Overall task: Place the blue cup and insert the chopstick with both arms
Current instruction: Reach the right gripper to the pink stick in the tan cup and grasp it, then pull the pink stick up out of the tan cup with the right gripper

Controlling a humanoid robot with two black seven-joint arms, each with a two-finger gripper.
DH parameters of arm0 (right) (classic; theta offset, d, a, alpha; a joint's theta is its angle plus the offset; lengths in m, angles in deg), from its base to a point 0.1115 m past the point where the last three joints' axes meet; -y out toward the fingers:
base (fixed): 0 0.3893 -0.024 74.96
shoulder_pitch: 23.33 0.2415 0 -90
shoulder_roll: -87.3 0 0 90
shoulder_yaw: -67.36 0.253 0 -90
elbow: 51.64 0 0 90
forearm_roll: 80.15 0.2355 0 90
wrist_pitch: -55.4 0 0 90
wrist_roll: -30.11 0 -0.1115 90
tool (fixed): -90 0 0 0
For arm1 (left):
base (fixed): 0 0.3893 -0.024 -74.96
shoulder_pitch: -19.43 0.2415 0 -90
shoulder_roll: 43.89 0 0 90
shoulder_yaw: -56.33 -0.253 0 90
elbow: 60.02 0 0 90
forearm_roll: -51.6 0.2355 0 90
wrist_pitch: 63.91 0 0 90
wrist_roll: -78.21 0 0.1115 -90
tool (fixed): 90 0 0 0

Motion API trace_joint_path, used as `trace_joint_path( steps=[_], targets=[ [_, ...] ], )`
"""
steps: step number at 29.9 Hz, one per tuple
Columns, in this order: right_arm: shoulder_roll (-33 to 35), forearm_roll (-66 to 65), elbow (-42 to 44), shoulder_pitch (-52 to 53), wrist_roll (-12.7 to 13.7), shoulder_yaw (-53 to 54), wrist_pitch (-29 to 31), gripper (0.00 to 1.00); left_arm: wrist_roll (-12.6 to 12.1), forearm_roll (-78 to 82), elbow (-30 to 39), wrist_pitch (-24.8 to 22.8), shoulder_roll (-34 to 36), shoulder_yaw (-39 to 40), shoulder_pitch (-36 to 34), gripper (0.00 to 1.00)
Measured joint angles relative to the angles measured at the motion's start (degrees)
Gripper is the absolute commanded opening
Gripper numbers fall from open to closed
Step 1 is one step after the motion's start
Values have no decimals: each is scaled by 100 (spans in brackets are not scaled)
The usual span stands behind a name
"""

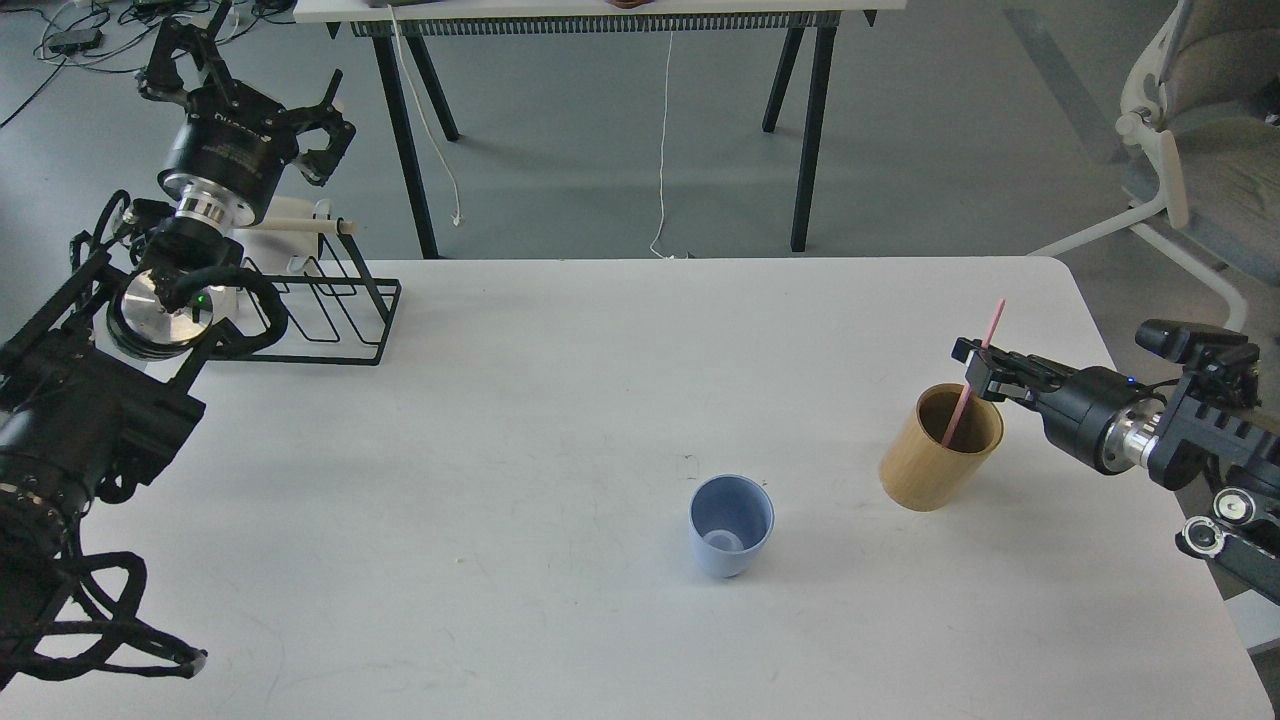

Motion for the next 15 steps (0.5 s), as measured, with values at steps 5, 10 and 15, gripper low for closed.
trace_joint_path(
  steps=[5, 10, 15],
  targets=[
    [-3, 0, -11, 8, 2, -18, -1, 5, 0, -4, 7, 0, 6, 15, 0, 100],
    [152, 18, -169, 54, -5, -16, -8, 5, 0, -5, 9, 0, 10, 30, 0, 100],
    [633, 26, -621, 97, -6, 26, -9, 5, 0, -6, 10, 0, 60, 32, 1, 100]
  ],
)
